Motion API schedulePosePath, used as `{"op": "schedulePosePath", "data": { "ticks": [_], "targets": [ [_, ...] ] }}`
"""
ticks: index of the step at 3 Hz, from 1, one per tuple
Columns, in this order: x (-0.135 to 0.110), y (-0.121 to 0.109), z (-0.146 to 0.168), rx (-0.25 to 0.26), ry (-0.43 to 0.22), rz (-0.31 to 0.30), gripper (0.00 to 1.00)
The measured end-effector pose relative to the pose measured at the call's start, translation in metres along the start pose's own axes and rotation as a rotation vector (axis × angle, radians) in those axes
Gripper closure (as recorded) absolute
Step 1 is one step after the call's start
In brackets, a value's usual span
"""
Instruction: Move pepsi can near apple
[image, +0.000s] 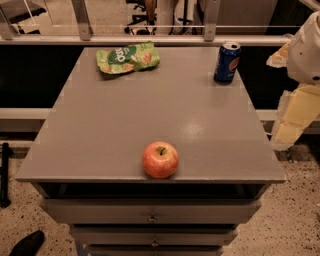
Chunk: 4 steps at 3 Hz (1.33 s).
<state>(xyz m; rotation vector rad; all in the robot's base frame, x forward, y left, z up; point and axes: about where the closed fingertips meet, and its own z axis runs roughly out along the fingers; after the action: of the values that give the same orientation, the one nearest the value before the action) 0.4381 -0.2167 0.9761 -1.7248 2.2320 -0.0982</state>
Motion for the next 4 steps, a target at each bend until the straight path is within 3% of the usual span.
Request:
{"op": "schedulePosePath", "data": {
  "ticks": [2, 3, 4],
  "targets": [
    [-0.001, -0.009, 0.011, -0.003, -0.033, 0.016, 0.00],
    [0.000, -0.033, 0.039, 0.004, -0.109, 0.042, 0.00],
    [-0.005, -0.077, 0.074, 0.050, -0.258, 0.072, 0.00]
  ]
}}
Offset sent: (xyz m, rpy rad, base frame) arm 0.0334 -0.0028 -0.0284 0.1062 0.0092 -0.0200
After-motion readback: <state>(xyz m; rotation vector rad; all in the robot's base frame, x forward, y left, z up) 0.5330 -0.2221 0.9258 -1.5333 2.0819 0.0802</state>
